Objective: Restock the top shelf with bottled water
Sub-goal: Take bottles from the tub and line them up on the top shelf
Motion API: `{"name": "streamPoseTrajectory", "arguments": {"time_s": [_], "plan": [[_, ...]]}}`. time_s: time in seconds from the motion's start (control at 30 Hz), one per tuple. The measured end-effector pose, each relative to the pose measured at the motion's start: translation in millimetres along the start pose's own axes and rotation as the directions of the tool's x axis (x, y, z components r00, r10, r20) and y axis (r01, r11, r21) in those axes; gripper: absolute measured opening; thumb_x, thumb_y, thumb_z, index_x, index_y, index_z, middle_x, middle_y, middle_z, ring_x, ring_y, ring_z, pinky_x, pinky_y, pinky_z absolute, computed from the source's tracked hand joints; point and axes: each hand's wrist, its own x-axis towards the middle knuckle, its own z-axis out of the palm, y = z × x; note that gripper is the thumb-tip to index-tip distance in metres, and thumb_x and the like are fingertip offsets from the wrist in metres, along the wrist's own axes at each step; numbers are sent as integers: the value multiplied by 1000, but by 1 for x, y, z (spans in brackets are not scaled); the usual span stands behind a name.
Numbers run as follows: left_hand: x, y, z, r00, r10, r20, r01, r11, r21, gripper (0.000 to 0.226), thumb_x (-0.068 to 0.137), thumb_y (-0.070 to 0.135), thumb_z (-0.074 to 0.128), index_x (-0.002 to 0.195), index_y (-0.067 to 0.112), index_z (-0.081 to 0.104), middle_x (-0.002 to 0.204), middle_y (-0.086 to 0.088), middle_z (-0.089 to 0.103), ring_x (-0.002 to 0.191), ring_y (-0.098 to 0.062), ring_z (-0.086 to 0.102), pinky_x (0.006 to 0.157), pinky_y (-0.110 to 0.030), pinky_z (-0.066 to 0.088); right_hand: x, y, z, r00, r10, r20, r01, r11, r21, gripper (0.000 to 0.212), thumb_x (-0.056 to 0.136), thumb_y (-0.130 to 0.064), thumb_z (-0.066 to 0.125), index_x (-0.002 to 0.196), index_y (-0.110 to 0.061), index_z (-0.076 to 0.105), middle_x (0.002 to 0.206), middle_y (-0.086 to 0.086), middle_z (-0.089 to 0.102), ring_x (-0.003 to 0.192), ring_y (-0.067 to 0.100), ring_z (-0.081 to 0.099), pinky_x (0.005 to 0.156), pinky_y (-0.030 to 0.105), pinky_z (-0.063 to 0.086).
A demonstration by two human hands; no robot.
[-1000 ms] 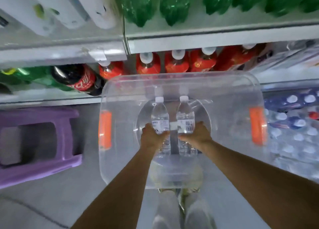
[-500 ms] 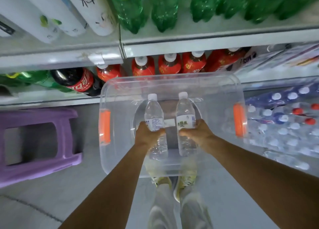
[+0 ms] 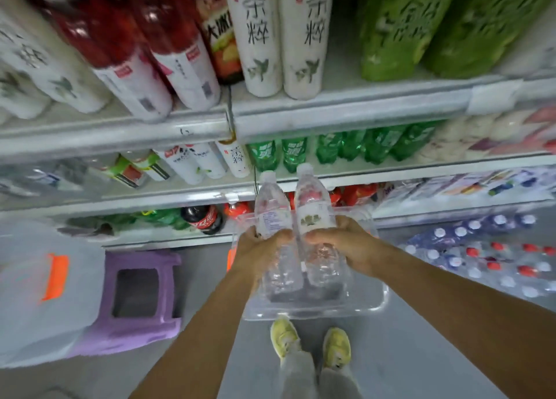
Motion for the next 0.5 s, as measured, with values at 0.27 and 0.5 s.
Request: {"name": "streamPoseTrajectory", "arguments": {"time_s": [0.27, 0.5], "plan": [[-80, 106, -30, 967, 251, -44, -253, 966, -43, 90, 50, 41, 89, 129, 13, 57, 111, -6, 72, 96, -22, 71, 83, -37, 59, -86, -111, 19, 972, -232, -40, 228, 970, -85, 56, 56, -20, 87, 108, -15, 67, 93, 5, 76, 83, 17, 72, 78, 32, 59], [-152, 163, -44, 825, 565, 16, -565, 825, 0, 43, 79, 11, 78, 117, 16, 59, 96, 4, 76, 90, -13, 73, 79, -34, 59, -156, -179, 24, 860, -505, -76, 480, 850, -219, 67, 58, -20, 94, 115, -18, 59, 98, -2, 75, 90, 13, 72, 79, 32, 58]]}}
